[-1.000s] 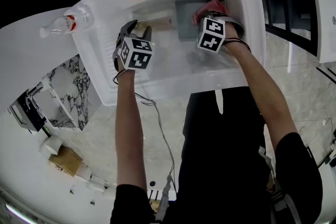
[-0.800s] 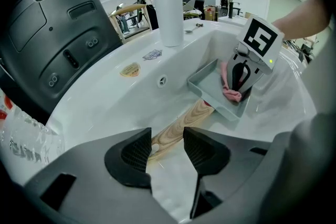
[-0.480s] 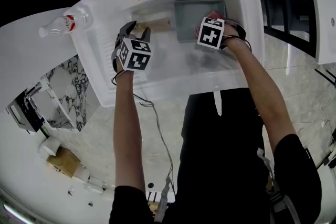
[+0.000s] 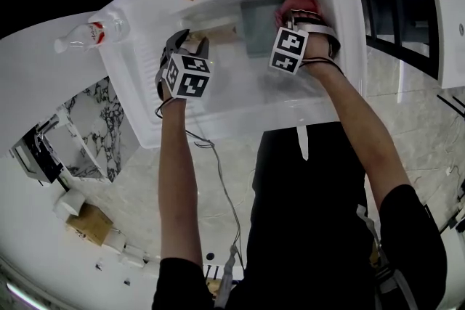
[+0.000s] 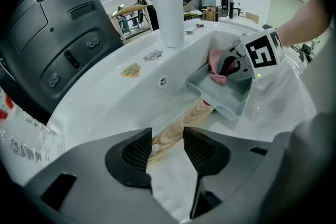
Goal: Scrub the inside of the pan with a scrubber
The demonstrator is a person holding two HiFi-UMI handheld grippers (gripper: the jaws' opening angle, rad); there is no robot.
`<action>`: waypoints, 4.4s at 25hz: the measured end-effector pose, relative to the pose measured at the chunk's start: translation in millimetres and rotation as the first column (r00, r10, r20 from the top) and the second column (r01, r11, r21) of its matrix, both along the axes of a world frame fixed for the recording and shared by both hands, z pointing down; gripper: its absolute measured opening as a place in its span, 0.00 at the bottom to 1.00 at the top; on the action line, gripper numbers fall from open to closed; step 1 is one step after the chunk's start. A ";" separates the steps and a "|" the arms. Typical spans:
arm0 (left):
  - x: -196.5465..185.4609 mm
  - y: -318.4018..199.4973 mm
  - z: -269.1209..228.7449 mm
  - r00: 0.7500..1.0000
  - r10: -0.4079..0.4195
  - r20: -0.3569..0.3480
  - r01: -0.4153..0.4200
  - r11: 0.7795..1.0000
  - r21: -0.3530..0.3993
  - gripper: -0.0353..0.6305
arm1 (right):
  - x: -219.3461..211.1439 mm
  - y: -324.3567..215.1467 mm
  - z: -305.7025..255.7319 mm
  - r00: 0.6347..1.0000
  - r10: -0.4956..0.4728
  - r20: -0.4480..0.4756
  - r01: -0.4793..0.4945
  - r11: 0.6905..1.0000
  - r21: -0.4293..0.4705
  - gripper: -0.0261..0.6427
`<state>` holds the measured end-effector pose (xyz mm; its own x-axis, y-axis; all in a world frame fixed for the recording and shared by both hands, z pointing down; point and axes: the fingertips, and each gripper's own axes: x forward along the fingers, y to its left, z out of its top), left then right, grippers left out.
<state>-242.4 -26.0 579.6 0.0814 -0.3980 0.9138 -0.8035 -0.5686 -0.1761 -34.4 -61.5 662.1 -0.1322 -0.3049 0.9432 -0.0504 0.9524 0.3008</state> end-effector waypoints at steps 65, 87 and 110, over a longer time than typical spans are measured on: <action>-1.0 -1.4 1.2 1.000 -0.007 0.006 0.007 1.000 -0.008 0.35 | -106.5 -13.8 -17.5 0.945 -0.046 0.324 -0.013 0.984 0.178 0.06; 0.9 -1.2 1.6 1.000 -0.009 0.003 0.009 1.000 -0.021 0.35 | 15.2 -33.4 3.8 0.951 -0.099 -0.292 0.154 0.973 0.171 0.06; 1.4 0.0 1.3 1.000 -0.019 0.005 0.019 1.000 -0.011 0.35 | 38.6 80.1 2.0 0.952 -0.055 -0.300 -0.066 0.924 -0.378 0.07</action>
